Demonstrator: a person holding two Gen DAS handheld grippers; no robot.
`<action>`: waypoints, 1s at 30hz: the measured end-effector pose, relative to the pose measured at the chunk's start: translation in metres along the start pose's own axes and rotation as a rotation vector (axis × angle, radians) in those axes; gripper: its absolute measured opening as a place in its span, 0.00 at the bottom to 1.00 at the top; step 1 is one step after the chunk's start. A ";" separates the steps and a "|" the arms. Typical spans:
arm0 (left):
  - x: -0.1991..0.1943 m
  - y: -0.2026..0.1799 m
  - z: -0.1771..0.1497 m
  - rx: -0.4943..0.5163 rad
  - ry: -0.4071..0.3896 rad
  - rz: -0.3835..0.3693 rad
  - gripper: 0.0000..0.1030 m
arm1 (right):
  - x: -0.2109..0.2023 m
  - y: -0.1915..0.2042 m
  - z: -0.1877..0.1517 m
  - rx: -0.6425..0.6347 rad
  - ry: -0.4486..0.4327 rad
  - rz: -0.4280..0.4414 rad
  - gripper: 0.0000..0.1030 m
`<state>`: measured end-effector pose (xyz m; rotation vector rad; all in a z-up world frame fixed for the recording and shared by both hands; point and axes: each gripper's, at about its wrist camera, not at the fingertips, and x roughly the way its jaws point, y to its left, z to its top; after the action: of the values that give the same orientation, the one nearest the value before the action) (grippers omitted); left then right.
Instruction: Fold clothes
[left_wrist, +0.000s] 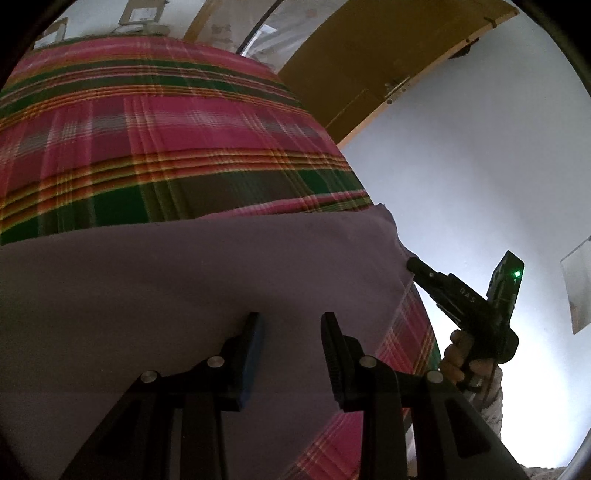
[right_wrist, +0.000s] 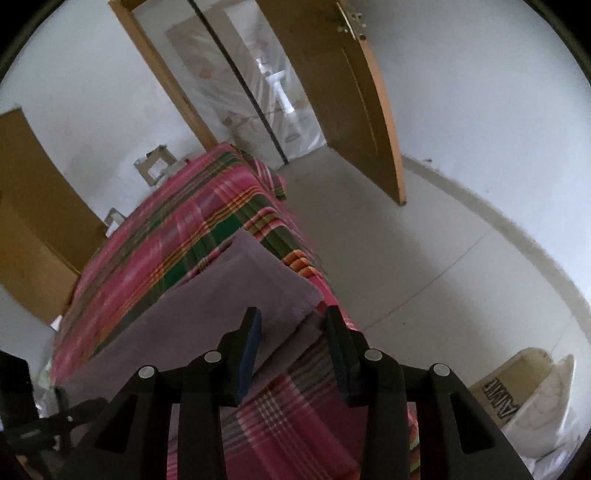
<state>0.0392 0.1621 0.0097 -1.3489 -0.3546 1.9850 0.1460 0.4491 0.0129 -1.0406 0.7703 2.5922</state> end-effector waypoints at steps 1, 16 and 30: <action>0.000 -0.001 0.000 0.003 0.001 0.002 0.32 | 0.001 0.001 0.000 0.001 -0.002 -0.006 0.34; 0.007 -0.012 -0.003 0.030 0.031 -0.019 0.32 | -0.013 -0.006 0.004 -0.002 -0.043 0.048 0.06; 0.014 -0.023 -0.008 0.055 0.049 -0.040 0.32 | -0.003 -0.007 0.000 -0.018 -0.026 0.019 0.06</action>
<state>0.0521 0.1863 0.0099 -1.3438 -0.3001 1.9113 0.1512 0.4549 0.0117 -1.0072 0.7551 2.6283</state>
